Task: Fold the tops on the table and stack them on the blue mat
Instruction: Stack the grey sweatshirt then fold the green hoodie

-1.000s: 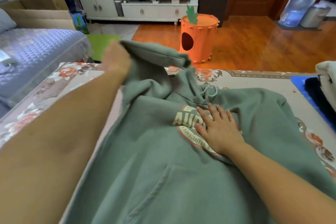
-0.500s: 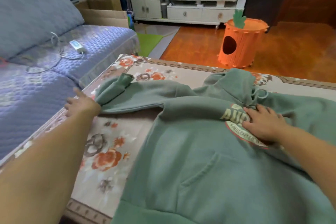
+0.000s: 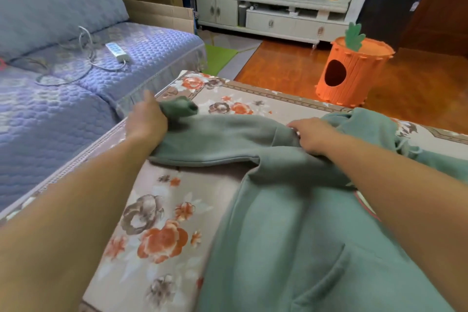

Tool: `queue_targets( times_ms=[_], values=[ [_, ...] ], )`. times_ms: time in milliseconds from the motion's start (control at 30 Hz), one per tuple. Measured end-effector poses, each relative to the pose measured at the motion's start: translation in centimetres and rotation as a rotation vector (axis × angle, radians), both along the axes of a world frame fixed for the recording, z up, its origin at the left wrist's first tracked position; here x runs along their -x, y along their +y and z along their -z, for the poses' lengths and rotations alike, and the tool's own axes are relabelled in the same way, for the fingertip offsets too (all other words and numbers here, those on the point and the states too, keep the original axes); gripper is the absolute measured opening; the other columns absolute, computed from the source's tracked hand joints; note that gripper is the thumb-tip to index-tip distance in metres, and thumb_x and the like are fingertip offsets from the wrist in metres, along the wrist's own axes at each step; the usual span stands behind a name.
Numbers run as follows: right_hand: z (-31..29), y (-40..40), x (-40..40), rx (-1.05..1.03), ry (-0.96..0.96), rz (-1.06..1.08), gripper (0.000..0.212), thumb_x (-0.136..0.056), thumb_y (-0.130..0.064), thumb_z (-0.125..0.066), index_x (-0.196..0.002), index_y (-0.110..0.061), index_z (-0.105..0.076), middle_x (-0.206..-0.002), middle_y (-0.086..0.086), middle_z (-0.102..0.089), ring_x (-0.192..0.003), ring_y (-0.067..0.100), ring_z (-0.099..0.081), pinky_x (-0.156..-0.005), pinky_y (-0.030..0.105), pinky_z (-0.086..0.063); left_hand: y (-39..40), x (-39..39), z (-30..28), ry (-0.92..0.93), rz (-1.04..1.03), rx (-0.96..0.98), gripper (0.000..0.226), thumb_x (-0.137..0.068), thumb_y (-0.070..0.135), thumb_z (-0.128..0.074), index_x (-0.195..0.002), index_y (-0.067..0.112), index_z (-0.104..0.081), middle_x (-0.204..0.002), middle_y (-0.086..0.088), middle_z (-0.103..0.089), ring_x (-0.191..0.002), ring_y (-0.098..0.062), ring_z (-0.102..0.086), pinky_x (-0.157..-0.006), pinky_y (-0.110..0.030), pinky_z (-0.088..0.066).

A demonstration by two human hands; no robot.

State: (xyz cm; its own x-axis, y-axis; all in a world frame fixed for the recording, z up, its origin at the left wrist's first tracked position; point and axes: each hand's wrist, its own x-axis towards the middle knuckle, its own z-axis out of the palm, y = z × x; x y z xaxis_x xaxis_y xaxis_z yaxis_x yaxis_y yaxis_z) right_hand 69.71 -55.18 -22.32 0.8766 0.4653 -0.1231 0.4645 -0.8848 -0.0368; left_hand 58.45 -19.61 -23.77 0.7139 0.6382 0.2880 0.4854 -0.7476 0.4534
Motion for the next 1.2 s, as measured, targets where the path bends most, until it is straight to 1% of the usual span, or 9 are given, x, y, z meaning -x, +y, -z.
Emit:
queue_targets(
  times_ms=[167,267,333,500,633,733,833,1033,1200],
  values=[
    [0.8,-0.5,-2.7,0.091,-0.048,0.072,0.013,-0.095,-0.014,-0.050,-0.095,-0.022,-0.060,-0.112,0.012,-0.067,-0.096,0.032,-0.060,-0.083,0.039,-0.052,8.1,1.4,-2.0,-0.576,-0.438,0.733,0.053,-0.091,0.024,-0.040,-0.142,0.011,-0.037,-0.134,-0.016,-0.055,-0.117,-0.031,-0.061,-0.102,-0.044,-0.052],
    [0.0,-1.3,-3.7,-0.077,-0.332,0.263,0.016,-0.095,-0.012,-0.049,-0.103,-0.013,-0.062,-0.112,0.019,-0.064,-0.102,0.042,-0.061,-0.083,0.046,-0.054,10.1,2.2,-2.2,-0.747,-0.529,0.953,0.042,-0.105,0.023,-0.030,-0.147,0.024,-0.034,-0.124,-0.001,-0.052,-0.099,-0.016,-0.063,-0.088,-0.035,-0.058],
    [-0.2,-1.1,-4.1,-0.122,-0.341,0.340,0.024,-0.096,-0.011,-0.049,-0.117,-0.008,-0.060,-0.118,0.021,-0.057,-0.107,0.045,-0.059,-0.082,0.047,-0.050,9.8,1.7,-1.6,-0.787,-0.590,1.093,0.047,-0.112,0.026,-0.019,-0.159,0.022,-0.021,-0.136,0.000,-0.045,-0.120,-0.021,-0.056,-0.093,-0.035,-0.050],
    [0.9,0.6,-3.6,-0.031,0.111,0.353,0.075,-0.096,-0.039,-0.054,-0.159,-0.023,-0.016,-0.165,0.016,-0.010,-0.145,0.044,-0.027,-0.115,0.052,-0.031,6.1,1.3,0.9,-0.036,-0.553,0.316,0.067,-0.099,0.009,-0.044,-0.158,0.021,-0.015,-0.165,-0.019,-0.013,-0.152,-0.040,-0.014,-0.122,-0.051,-0.014],
    [1.7,0.6,-2.1,-0.087,0.263,0.212,0.081,-0.096,-0.066,-0.039,-0.161,-0.029,-0.007,-0.168,0.007,0.006,-0.154,0.033,-0.006,-0.124,0.048,-0.008,-4.2,-0.1,1.0,0.054,0.231,-0.008,0.059,-0.094,0.023,-0.055,-0.152,0.024,-0.042,-0.154,-0.018,-0.038,-0.143,-0.034,-0.031,-0.120,-0.044,-0.024],
    [2.0,-0.7,-0.9,-0.166,0.243,0.161,0.068,-0.101,-0.058,-0.037,-0.158,-0.022,-0.027,-0.167,0.012,-0.011,-0.153,0.030,-0.015,-0.124,0.041,-0.011,-15.8,0.4,1.6,0.104,0.667,-0.104,0.050,-0.100,0.045,-0.044,-0.147,0.029,-0.051,-0.156,-0.011,-0.042,-0.145,-0.031,-0.032,-0.121,-0.040,-0.022],
    [0.5,-4.4,1.2,-0.352,-0.097,0.131,0.029,-0.100,-0.031,-0.046,-0.111,-0.012,-0.065,-0.126,0.021,-0.061,-0.122,0.037,-0.054,-0.099,0.039,-0.041,-24.3,1.8,2.8,0.232,0.901,-0.271,0.057,-0.101,0.057,-0.031,-0.154,0.037,-0.036,-0.164,-0.004,-0.031,-0.152,-0.030,-0.022,-0.123,-0.045,-0.016],
    [-3.3,-22.2,5.5,-0.151,-0.432,0.327,0.033,-0.096,-0.019,-0.052,-0.125,-0.006,-0.062,-0.123,0.024,-0.059,-0.114,0.043,-0.052,-0.100,0.046,-0.038,-28.1,1.3,4.1,0.485,0.812,-0.230,0.063,-0.099,0.065,-0.018,-0.147,0.036,-0.046,-0.161,-0.001,-0.035,-0.149,-0.029,-0.030,-0.119,-0.052,-0.028],
    [-4.8,-38.3,9.5,-0.181,-0.268,0.939,0.043,-0.099,-0.027,-0.047,-0.134,-0.002,-0.050,-0.136,0.028,-0.049,-0.126,0.043,-0.045,-0.100,0.044,-0.039,-33.6,0.8,0.3,0.479,0.609,-0.364,0.056,-0.100,0.055,-0.033,-0.124,0.017,-0.067,-0.134,-0.014,-0.059,-0.124,-0.036,-0.054,-0.102,-0.046,-0.042]
  ],
)
